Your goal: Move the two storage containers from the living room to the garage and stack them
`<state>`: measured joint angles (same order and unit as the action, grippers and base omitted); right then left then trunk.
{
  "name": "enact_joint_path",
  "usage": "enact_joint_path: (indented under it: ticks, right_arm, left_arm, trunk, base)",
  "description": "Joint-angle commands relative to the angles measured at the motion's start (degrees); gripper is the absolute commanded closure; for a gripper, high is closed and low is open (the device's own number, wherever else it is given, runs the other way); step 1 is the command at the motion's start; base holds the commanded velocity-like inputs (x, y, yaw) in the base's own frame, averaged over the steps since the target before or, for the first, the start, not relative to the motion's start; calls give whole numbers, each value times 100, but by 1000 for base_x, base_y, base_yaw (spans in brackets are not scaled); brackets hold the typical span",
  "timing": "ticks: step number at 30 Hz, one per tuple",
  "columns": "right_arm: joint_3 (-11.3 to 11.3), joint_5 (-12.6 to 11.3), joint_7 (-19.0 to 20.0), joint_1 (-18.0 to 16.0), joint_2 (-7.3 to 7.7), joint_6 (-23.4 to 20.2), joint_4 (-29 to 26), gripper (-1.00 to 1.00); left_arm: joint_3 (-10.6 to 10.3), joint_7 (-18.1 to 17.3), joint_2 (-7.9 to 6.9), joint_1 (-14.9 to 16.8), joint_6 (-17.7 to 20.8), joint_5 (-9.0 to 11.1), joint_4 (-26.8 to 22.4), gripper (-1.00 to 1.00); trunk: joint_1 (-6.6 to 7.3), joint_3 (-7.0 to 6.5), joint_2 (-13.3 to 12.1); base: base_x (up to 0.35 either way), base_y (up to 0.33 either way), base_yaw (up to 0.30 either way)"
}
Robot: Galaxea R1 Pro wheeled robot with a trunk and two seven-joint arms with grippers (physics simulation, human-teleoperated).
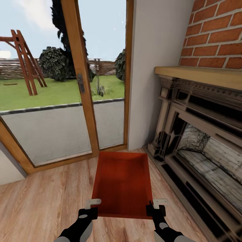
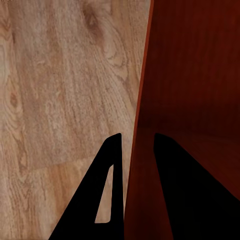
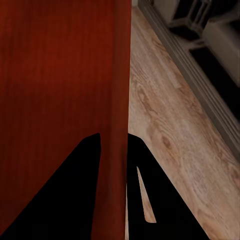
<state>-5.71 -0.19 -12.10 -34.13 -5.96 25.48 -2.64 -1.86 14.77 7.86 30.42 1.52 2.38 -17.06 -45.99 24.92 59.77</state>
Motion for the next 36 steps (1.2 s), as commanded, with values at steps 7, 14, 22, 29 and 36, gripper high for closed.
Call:
enact_joint_path:
  ticks: [7,14,22,29,36]
  right_arm:
    - [8,46,-30,-6,-2,36,-246,100]
    - [8,46,-30,-6,-2,36,-246,100]
    - [8,46,-30,-6,-2,36,-245,100]
    - [8,46,-30,-6,-2,36,-246,100]
    - [8,46,-30,-6,-2,36,-246,100]
  left_arm:
    - [-43,26,5,-1,22,140,18,100]
    - [-43,26,5,-1,21,140,18,100]
    - [-43,26,5,-1,23,140,18,100]
    - [-43,26,5,-1,24,140,18,100]
    - [-43,26,5,-1,22,140,18,100]
  trunk:
    - [0,-57,4]
    - [0,-121,4]
    - [0,-193,4]
    - [0,-256,4]
    - [0,-319,4]
  base:
    - [0,0,0]
    - [0,0,0]
    - [0,0,0]
    - [0,0,0]
    - [0,0,0]
